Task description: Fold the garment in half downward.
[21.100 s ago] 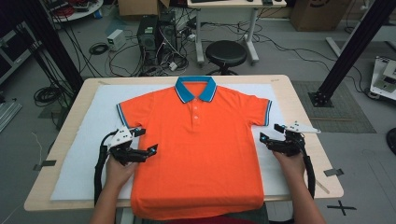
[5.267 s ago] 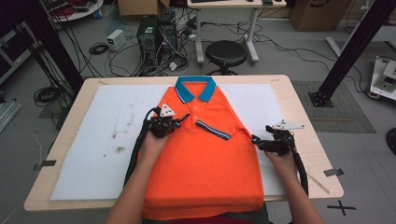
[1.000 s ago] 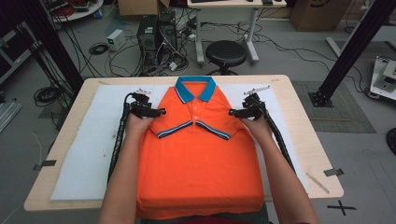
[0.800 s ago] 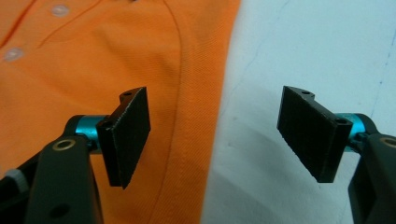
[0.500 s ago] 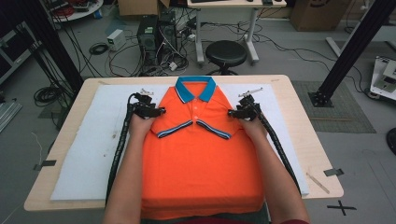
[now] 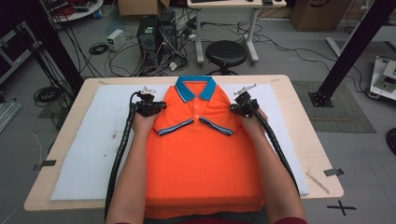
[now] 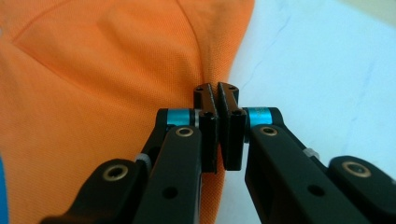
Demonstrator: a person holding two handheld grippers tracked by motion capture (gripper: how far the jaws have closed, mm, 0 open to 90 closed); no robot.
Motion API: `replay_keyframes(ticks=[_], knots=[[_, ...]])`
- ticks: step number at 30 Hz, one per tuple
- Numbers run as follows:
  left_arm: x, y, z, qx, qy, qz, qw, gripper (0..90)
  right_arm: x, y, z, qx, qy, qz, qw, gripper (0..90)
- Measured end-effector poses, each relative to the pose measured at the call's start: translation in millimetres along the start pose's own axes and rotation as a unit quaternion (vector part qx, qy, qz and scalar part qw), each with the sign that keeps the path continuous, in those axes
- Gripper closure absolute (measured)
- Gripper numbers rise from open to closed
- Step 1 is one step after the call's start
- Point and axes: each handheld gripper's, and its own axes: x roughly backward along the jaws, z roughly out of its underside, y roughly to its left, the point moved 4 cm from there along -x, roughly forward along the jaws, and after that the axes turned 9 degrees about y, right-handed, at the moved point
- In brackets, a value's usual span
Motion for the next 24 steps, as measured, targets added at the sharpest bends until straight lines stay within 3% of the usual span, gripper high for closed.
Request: replay_keyframes(ticks=[2, 5, 7, 17, 24], knots=[[-2.5, 2.1, -2.4, 0.009, 0.012, 0.009, 0.9998, 82.4, 2.3, -2.8, -2.9, -0.010, -0.005, 0.008, 0.9999, 88.6], [0.4, -3.6, -8.5, -0.002, 0.005, 0.016, 0.9999, 82.3, 3.6, -4.3, -4.2, -0.019, -0.008, 0.006, 0.9998, 88.5], [4.9, -6.6, -10.8, -0.007, 0.002, 0.021, 0.9997, 82.1, 5.0, -2.9, -3.1, -0.010, -0.006, 0.003, 0.9999, 88.5], [37.8, -15.2, -12.2, -0.011, -0.027, 0.051, 0.9983, 81.9, 36.4, -0.4, 1.1, -0.010, -0.051, -0.045, 0.9976, 88.3], [58.0, -30.0, -11.8, -0.031, -0.046, 0.068, 0.9961, 81.8, 61.3, 5.5, 7.7, -0.003, -0.079, -0.069, 0.9945, 88.3]])
